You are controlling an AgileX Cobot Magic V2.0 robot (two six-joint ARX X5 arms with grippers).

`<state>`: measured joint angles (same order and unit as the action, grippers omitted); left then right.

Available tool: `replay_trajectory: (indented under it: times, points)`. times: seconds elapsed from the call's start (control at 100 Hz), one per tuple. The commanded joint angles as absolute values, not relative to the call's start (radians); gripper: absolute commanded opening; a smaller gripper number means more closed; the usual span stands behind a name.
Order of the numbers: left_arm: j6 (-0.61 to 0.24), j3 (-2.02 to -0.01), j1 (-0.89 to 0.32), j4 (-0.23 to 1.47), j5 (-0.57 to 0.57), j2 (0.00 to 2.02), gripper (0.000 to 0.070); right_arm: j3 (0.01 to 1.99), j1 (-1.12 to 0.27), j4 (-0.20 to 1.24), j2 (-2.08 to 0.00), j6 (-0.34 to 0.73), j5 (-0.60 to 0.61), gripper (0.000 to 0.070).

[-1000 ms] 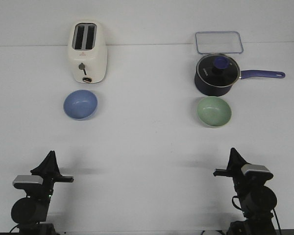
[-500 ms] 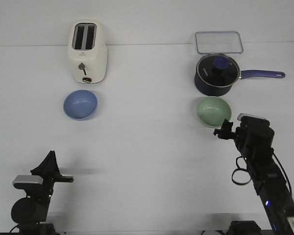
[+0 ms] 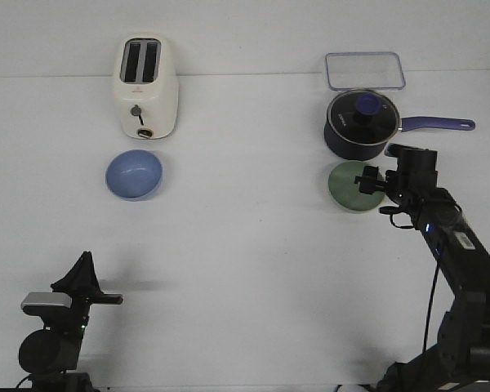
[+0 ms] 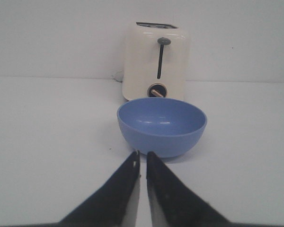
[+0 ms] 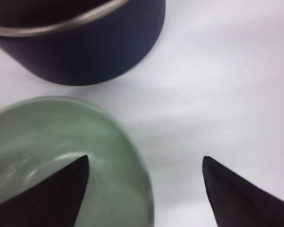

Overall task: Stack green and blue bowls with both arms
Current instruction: 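Reach the right gripper forward to the rim of the pale green bowl, then grasp the green bowl rim with the right gripper and lift it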

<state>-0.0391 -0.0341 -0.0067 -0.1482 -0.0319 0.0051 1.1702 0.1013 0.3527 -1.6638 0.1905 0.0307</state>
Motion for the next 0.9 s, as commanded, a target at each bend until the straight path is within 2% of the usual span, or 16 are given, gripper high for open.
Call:
replay_trajectory:
  times: [0.0, 0.05, 0.11, 0.24, 0.39, 0.7, 0.89]
  points:
    - [-0.038, -0.015, -0.006, -0.159, -0.034, 0.003, 0.0015, 1.213, 0.106, 0.365, -1.721, 0.181, 0.034, 0.0477]
    - [-0.038, -0.015, -0.006, -0.159, -0.034, 0.003, 0.0015, 1.228, 0.107, 0.378, -1.745, 0.18, 0.033, 0.0428]
    - [-0.038, -0.015, -0.006, -0.159, -0.034, 0.003, 0.0015, 1.24, 0.107, 0.385, -1.769, 0.181, 0.035, 0.0322]
    - [-0.038, -0.015, -0.006, -0.159, -0.034, 0.003, 0.0015, 1.245, 0.108, 0.407, -1.776, 0.181, 0.035, 0.0003]
    - [-0.038, -0.015, -0.006, -0.159, -0.034, 0.003, 0.0015, 1.262, 0.111, 0.448, -1.75, 0.178, 0.049, 0.0]
    - [-0.038, -0.015, -0.006, -0.159, -0.034, 0.003, 0.0015, 1.262, 0.107, 0.53, -1.507, 0.173, 0.221, 0.0]
    - [-0.038, -0.015, -0.006, -0.159, -0.034, 0.003, 0.0015, 1.206, 0.045, 0.558, -1.339, 0.159, 0.341, 0.0]
